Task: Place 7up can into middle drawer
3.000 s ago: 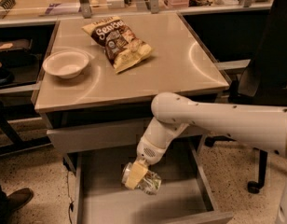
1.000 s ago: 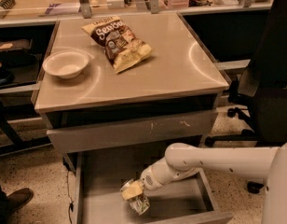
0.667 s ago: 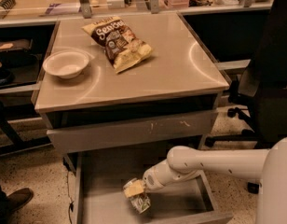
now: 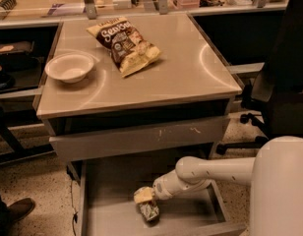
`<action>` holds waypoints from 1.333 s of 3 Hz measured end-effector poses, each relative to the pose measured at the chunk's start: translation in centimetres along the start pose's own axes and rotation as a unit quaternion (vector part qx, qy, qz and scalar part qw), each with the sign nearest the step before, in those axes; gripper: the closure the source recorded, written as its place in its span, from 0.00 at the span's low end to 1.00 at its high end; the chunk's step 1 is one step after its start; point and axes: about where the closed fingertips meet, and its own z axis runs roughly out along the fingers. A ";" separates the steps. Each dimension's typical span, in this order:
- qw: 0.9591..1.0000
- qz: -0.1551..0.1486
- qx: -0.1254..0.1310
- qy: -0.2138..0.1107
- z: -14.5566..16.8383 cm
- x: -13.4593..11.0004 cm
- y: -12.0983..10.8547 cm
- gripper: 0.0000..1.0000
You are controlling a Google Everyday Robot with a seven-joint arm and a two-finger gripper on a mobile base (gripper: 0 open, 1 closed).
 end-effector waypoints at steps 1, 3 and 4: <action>1.000 0.000 0.000 0.000 0.0 0.0 0.0 1.00; 1.000 0.000 0.000 0.000 0.0 0.0 0.0 0.59; 1.000 0.000 0.000 0.000 0.0 0.0 0.0 0.36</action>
Offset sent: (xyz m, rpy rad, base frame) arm -0.0001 0.0000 -0.0003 0.0000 0.0006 -0.0001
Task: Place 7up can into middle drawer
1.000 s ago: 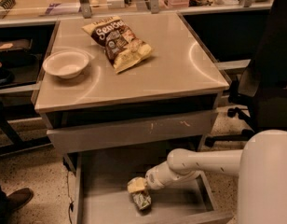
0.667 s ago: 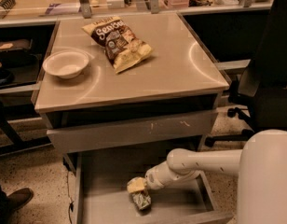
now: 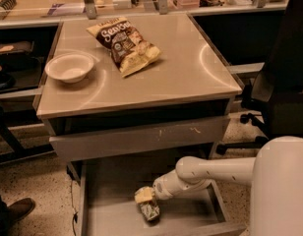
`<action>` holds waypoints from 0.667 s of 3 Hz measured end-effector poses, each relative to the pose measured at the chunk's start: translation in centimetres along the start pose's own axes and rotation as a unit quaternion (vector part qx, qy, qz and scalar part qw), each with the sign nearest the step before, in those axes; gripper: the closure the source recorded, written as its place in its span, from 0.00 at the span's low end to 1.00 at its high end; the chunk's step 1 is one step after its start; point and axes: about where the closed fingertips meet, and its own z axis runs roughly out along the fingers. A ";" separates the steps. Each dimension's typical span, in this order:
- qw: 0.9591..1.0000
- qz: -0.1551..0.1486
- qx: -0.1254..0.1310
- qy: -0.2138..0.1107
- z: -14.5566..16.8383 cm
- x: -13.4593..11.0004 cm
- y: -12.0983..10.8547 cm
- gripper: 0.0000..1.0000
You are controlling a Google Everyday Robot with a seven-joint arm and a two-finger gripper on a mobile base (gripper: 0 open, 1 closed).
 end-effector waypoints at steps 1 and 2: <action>1.000 0.000 0.000 0.000 0.0 0.0 0.0 0.12; 1.000 0.000 0.000 0.000 0.0 0.0 0.0 0.00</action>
Offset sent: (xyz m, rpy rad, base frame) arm 0.0000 0.0000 0.0000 0.0000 0.0000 0.0000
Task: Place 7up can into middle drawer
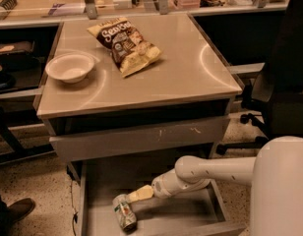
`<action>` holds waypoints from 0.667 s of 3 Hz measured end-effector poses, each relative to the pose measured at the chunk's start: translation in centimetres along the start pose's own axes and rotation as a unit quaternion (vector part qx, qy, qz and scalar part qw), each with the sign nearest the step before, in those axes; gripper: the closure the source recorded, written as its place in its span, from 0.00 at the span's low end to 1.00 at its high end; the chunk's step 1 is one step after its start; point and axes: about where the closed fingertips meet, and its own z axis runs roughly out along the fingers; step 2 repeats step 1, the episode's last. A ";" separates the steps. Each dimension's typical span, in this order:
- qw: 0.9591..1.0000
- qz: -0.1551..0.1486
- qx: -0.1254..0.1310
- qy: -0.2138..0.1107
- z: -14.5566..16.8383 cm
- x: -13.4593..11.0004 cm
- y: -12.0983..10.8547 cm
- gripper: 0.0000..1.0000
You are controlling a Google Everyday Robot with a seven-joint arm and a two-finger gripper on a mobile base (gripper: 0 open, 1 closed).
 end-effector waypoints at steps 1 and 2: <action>1.000 0.000 0.000 0.000 0.0 0.0 0.0 0.00; 1.000 0.000 0.000 0.000 0.0 0.0 0.0 0.00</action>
Offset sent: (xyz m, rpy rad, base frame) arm 0.0000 0.0000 0.0000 0.0000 0.0000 0.0000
